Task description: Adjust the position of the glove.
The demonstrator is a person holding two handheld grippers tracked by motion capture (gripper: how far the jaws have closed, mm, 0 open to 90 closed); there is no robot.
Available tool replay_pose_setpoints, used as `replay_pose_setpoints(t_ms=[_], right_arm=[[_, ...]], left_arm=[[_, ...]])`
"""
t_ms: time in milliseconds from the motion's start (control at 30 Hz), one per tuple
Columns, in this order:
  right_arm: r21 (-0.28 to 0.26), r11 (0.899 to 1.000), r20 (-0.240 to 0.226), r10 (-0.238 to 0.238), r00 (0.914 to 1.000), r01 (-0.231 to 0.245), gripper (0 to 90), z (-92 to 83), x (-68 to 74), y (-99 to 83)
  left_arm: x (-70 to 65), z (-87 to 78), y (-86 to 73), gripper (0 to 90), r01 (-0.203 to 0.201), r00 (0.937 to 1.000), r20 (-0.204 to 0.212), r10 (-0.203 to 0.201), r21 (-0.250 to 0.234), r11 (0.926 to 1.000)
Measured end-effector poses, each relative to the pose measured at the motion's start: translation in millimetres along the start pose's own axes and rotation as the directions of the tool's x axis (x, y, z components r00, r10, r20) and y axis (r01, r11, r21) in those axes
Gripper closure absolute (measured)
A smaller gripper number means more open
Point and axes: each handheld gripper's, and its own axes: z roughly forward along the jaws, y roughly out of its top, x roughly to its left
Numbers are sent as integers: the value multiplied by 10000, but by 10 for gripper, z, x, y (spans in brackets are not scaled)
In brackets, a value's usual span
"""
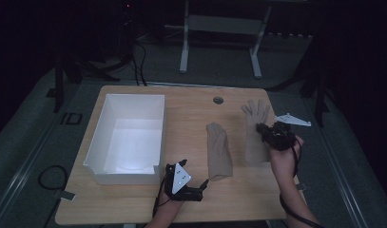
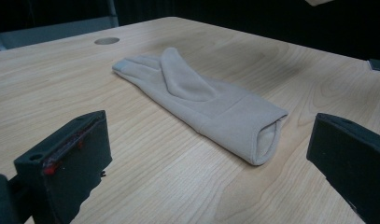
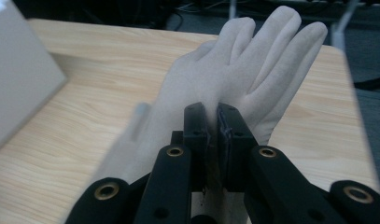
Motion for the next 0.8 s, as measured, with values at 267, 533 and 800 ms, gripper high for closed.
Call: replay_pose_setpoints(t_ms=[267, 533, 800], right_arm=[[85, 9999, -507, -104, 9987, 108, 831, 257, 473, 18], [597, 9970, -638, -454, 9969, 492, 830, 534, 809, -143], [1619, 9862, -613, -265, 9978, 361, 829, 818, 841, -434]], left_arm=[[0, -3, 0, 0, -2, 10000, 22, 2, -1, 10000], [-2, -5, -1, 0, -61, 9999, 81, 61, 2, 10000], [3, -5, -1, 0, -41, 9999, 99, 41, -2, 10000]])
